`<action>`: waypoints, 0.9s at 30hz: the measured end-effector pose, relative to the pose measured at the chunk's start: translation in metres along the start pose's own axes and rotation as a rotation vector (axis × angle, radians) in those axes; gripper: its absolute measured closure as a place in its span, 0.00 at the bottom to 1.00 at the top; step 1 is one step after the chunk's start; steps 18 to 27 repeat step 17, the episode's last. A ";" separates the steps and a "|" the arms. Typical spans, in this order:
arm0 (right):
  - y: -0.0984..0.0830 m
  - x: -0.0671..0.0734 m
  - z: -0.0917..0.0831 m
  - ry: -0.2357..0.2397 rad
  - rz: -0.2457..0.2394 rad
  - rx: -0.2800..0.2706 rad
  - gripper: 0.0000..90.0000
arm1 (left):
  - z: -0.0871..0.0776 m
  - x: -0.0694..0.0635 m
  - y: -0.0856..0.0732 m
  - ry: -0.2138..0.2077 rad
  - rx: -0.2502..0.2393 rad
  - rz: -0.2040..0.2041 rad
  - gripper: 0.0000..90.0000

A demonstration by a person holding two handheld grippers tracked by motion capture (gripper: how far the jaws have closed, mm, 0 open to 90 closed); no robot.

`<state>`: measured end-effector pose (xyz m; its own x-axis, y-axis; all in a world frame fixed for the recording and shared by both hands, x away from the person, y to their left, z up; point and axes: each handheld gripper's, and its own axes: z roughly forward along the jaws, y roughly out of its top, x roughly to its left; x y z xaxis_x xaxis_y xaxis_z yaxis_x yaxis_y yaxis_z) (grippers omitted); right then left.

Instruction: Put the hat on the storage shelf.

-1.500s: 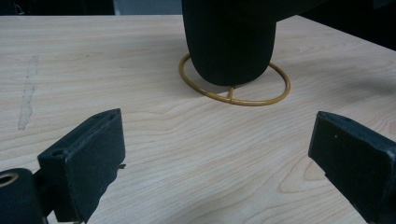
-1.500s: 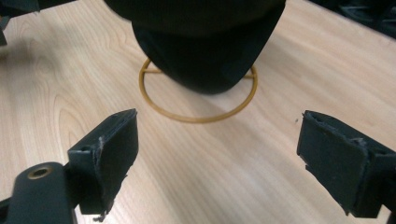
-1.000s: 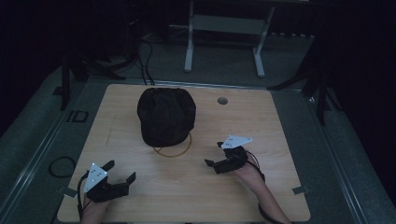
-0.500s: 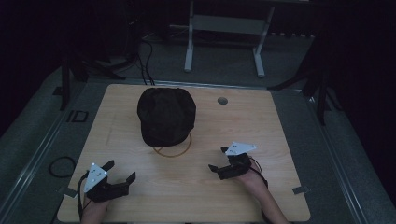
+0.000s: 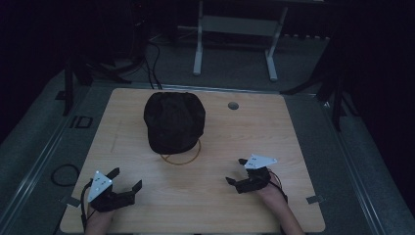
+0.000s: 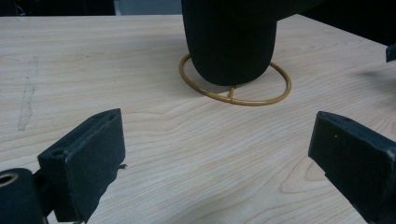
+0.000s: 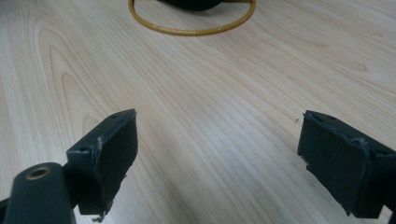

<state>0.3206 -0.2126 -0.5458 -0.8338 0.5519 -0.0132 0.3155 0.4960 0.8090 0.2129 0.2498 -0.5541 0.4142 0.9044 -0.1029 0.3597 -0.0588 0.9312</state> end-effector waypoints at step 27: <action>-0.009 0.001 -0.008 -0.004 0.002 -0.004 0.13 | 0.000 0.000 0.000 -0.004 0.002 -0.002 0.05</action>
